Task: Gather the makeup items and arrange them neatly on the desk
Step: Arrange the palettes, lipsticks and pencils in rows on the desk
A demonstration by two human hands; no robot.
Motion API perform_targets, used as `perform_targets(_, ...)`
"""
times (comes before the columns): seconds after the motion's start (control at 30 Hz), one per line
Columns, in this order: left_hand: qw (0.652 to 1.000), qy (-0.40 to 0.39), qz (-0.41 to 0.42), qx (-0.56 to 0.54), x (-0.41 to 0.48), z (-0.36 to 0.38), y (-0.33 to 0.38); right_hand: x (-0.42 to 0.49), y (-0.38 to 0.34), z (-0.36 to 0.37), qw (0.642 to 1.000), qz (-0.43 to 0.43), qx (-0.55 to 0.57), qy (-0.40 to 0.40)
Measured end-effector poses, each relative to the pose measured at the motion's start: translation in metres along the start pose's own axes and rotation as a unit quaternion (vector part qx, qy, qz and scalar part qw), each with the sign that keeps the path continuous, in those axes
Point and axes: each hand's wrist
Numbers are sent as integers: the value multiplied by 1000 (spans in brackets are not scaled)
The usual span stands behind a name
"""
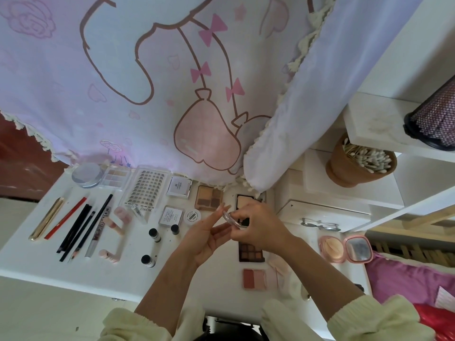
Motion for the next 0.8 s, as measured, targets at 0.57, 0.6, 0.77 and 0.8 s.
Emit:
perform_targets(0.57, 984, 164, -41, 61, 10, -18, -9, 5, 24, 8, 968, 197, 157, 9)
perform_targets(0.6, 980, 180, -38, 75, 11, -19, -11, 6, 28, 13, 965, 211, 155, 10)
perform_targets(0.77, 960, 256, 18, 112, 19, -26, -13, 14, 40, 37, 942, 291, 159, 49)
perform_targets(0.8, 954, 271, 28, 124, 22, -29, -13, 15, 42, 41, 940, 298, 158, 58)
Point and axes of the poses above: each hand's wrist, its own x-axis towards the middle knuckle, its own z-axis out of the palm, y = z × x, and after that the axes turned 14 degrees about -z, right-handed
